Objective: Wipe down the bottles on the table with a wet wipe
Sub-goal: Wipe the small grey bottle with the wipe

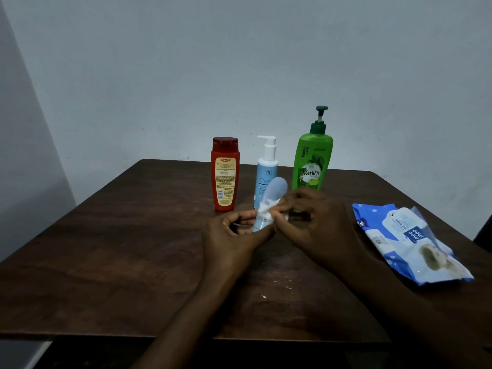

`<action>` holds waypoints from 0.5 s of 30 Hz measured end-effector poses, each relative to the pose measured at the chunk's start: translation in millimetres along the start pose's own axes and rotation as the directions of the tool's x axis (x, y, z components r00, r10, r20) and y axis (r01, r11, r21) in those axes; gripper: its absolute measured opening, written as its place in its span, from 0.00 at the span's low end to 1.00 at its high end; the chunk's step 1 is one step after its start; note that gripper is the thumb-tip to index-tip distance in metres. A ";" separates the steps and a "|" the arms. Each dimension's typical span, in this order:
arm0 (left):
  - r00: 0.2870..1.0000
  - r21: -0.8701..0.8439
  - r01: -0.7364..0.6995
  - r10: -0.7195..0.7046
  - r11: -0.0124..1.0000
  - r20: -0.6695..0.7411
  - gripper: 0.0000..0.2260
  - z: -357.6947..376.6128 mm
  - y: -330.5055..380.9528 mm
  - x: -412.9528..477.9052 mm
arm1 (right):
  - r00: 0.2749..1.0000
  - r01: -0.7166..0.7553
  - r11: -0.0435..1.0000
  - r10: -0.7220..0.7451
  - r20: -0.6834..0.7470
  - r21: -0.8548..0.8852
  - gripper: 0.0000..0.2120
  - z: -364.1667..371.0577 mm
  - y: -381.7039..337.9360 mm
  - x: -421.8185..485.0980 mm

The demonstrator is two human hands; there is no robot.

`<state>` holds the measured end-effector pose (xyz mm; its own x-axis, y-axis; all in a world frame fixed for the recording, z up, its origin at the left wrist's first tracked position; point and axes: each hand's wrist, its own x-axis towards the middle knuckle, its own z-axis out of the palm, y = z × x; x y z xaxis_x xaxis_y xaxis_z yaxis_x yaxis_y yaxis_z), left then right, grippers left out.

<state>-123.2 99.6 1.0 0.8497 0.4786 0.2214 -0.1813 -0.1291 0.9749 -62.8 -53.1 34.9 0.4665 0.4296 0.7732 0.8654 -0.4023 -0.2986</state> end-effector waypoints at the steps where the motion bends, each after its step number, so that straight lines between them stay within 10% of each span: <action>1: 1.000 -0.010 0.005 -0.005 1.000 0.009 0.18 -0.5 -0.4 0.3 | 0.998 -0.060 0.998 0.061 -0.034 0.036 0.07 1.0 3.7 2.2; 9: 0.989 -0.092 0.128 -0.121 0.987 0.079 0.22 -5.9 0.7 5.7 | 0.929 -0.267 0.948 0.301 -0.216 0.173 0.06 10.5 11.7 31.3; 15: 0.952 -0.310 0.280 -0.222 0.909 0.210 0.21 -3.7 11.6 0.0 | 0.811 -0.418 0.708 0.574 -0.118 0.569 0.08 18.8 4.4 27.3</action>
<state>-127.1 101.4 12.4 0.9534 0.3015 -0.0100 -0.0803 0.2858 0.9549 -42.8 -27.9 44.3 0.8530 0.0220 0.5214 0.5216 -0.0045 -0.8532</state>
